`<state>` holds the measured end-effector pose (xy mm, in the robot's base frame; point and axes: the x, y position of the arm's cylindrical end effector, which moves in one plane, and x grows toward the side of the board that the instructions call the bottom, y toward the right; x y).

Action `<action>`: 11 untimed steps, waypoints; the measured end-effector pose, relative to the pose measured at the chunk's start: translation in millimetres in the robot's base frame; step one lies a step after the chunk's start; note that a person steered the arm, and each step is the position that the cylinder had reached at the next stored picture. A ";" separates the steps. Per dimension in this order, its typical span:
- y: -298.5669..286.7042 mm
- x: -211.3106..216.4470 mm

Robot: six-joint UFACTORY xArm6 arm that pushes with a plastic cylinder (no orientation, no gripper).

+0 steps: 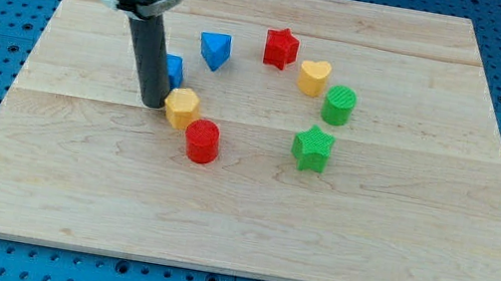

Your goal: Move the red circle slightly towards the right

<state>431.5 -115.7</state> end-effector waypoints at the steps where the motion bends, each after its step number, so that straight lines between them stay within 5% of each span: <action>1: -44.6 2.8; 2: -26.3 54.0; 5: 58.9 56.9; 8: 52.1 112.7; 11: 54.3 94.8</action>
